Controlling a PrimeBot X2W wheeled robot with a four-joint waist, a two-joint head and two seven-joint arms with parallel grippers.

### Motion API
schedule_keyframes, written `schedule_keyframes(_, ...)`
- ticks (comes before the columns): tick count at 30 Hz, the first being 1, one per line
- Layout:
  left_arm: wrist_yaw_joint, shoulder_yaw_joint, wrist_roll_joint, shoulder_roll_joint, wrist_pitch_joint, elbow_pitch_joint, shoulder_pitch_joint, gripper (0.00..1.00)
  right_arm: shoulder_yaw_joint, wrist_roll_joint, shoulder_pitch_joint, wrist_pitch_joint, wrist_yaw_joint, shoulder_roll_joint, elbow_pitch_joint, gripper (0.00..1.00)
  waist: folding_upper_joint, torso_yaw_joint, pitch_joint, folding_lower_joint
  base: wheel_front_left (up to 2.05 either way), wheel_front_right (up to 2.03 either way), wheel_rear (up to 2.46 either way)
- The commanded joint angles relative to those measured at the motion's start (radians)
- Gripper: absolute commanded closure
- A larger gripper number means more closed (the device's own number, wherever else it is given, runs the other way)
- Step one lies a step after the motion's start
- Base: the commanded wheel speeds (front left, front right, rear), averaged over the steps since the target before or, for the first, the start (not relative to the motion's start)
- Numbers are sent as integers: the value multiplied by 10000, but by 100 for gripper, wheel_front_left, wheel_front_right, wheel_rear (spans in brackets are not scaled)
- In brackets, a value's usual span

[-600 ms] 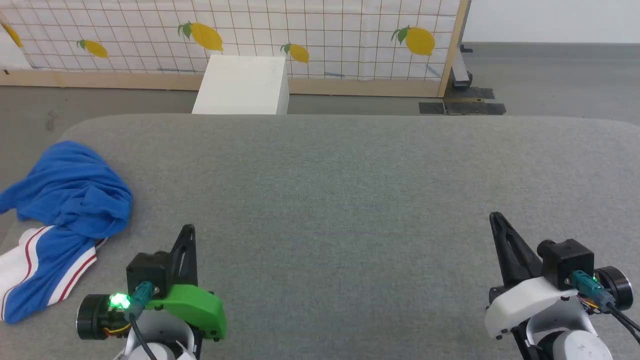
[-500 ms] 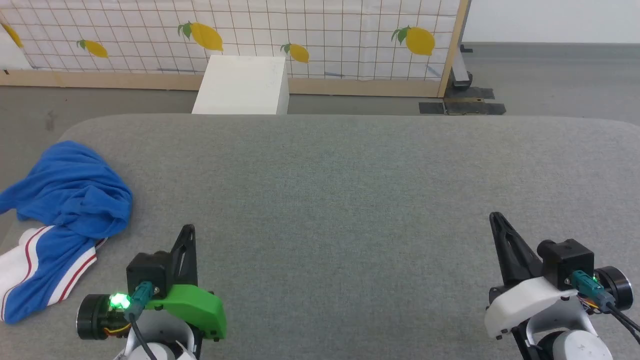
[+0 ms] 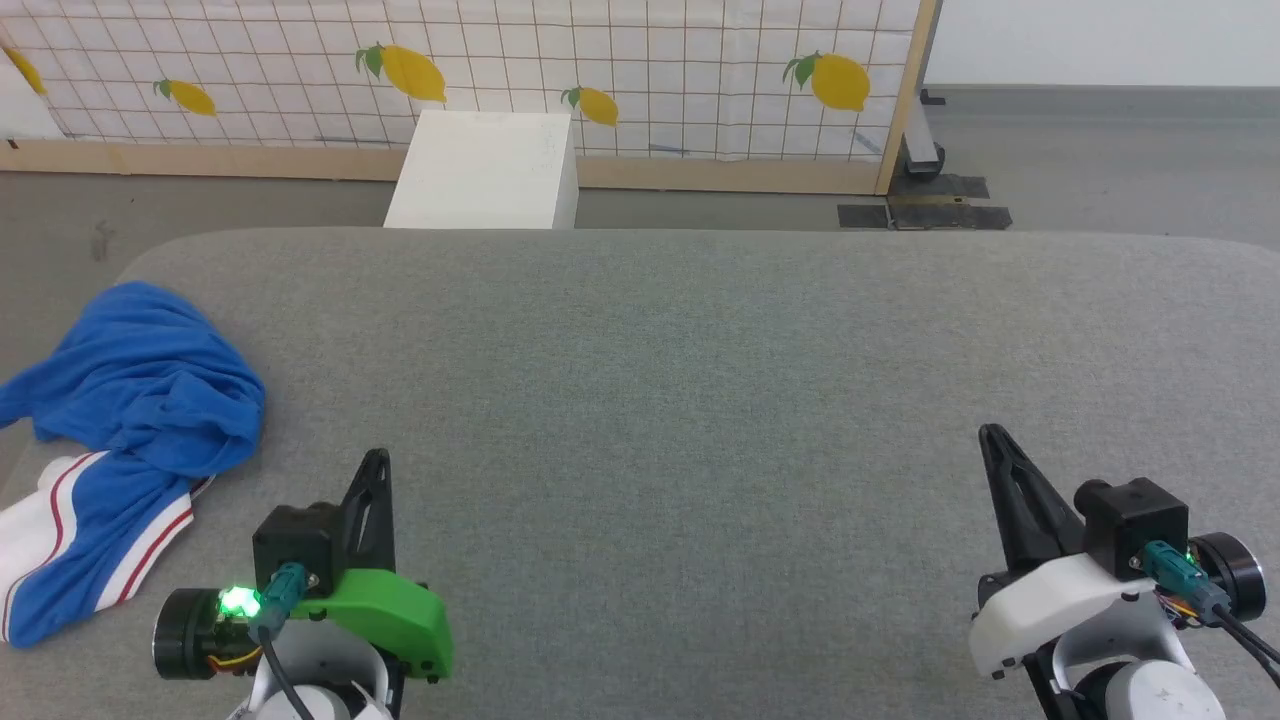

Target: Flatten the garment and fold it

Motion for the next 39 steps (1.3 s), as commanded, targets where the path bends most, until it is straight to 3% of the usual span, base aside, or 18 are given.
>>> schedule_keyframes(1,66,34,103,-53,12,-22,111,100,16,-64,143,1,-15,9,-51,100,0,0,0,0,0,0,0)
schedule_keyframes(3,66,34,103,-53,12,-22,111,100,16,-64,143,1,-15,9,-51,100,0,0,0,0,0,0,0)
schedule_keyframes(4,0,0,0,0,0,0,0,0,0,2,0,0,0,0,0,0,0,0,0,0,0,0,0)
schedule_keyframes(23,86,-173,-290,-3,-319,231,-6,0,-129,485,161,-318,-2,-1,276,0,0,91,5,0,0,0,0)
schedule_keyframes(39,187,-150,-535,-10,-647,391,30,0,-105,912,235,-648,-4,1,552,0,0,764,29,0,0,0,0)
